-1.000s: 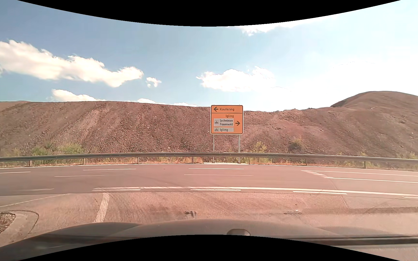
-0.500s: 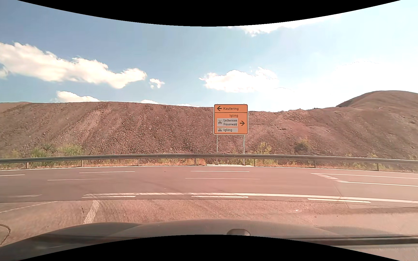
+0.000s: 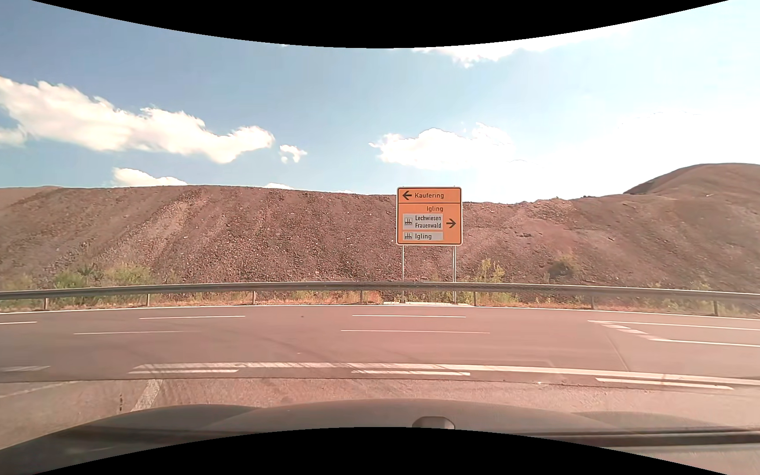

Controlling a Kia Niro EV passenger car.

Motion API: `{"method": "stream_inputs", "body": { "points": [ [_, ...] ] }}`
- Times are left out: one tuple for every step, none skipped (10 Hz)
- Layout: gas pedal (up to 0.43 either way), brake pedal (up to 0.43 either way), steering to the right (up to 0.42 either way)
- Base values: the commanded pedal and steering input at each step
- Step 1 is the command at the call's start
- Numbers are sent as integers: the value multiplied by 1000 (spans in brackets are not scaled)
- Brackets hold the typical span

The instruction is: Follow the waypoints while adhering to traffic rules and regulations

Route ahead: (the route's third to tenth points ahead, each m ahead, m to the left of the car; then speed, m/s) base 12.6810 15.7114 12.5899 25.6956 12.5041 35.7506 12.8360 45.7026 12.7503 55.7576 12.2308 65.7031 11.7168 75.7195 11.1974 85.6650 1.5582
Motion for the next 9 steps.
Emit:
{"method": "stream_inputs", "body": {
  "points": [
    [130,0,-126],
    [197,0,-131],
    [209,0,-135],
    [209,0,-139],
    [209,0,-151],
    [268,0,-163],
    [358,0,-174],
    [358,0,-187],
    [358,0,-204]
  ]
}}
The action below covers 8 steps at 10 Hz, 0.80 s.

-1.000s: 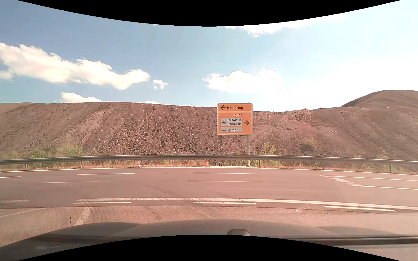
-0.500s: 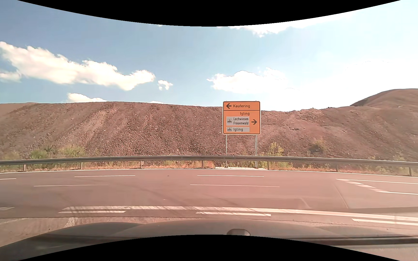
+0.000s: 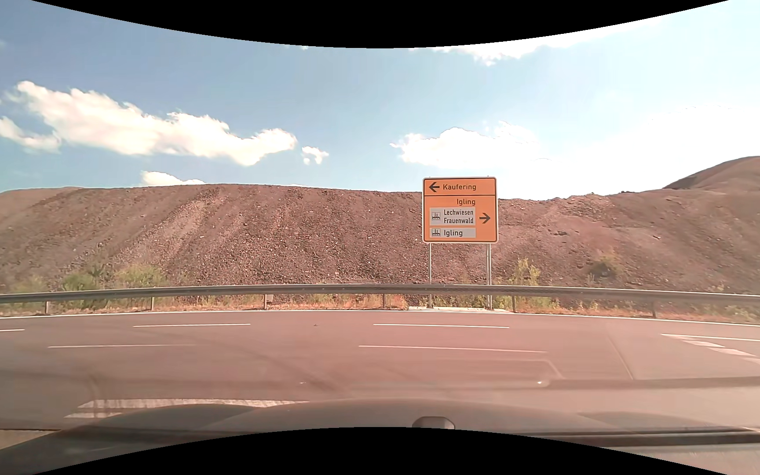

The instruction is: Follow the waypoints while adhering to traffic rules and regulations

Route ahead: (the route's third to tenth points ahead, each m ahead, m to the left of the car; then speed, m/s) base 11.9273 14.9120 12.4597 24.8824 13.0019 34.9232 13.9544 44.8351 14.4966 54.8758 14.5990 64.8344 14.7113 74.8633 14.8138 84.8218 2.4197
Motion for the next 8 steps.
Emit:
{"method": "stream_inputs", "body": {
  "points": [
    [331,0,-214],
    [169,0,-231],
    [177,0,-264],
    [189,0,-291],
    [197,0,-298],
    [248,0,-302],
    [280,0,-320],
    [280,0,-344]
  ]
}}
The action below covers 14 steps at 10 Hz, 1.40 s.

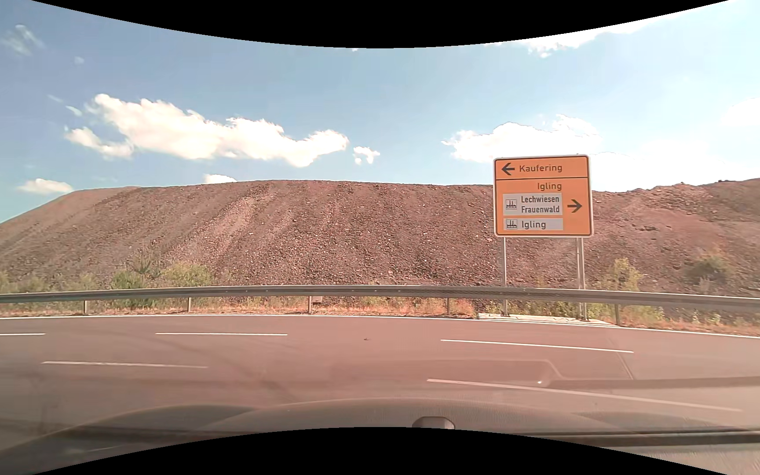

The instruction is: Follow the waypoints while adhering to traffic rules and regulations

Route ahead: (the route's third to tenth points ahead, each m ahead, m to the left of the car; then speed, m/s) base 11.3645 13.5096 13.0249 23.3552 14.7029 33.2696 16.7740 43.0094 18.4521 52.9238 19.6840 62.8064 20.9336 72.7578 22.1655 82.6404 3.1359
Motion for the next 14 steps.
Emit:
{"method": "stream_inputs", "body": {
  "points": [
    [280,0,-361],
    [280,0,-381],
    [280,0,-400],
    [280,0,-415],
    [280,0,-425],
    [280,0,-426],
    [280,0,-425],
    [268,0,-425],
    [248,0,-425],
    [228,0,-429],
    [228,0,-433],
    [228,0,-433],
    [228,0,-433],
    [228,0,-430]
  ]
}}
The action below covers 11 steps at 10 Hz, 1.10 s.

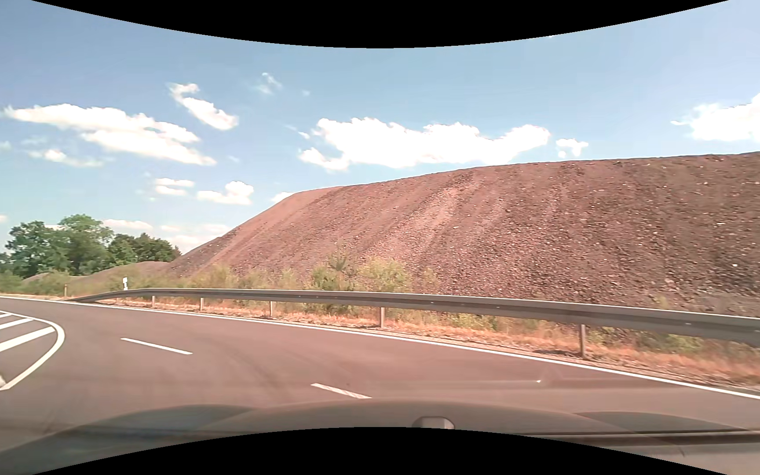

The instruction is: Follow the waypoints while adhering to traffic rules and regulations

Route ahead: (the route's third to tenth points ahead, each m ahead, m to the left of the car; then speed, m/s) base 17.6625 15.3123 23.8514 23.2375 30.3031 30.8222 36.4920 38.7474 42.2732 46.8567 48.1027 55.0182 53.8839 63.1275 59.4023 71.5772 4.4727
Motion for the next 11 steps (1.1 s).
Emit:
{"method": "stream_inputs", "body": {
  "points": [
    [228,0,-426],
    [228,0,-425],
    [228,0,-425],
    [228,0,-425],
    [228,0,-422],
    [228,0,-417],
    [240,0,-410],
    [240,0,-404],
    [240,0,-394],
    [248,0,-381],
    [260,0,-370]
  ]
}}
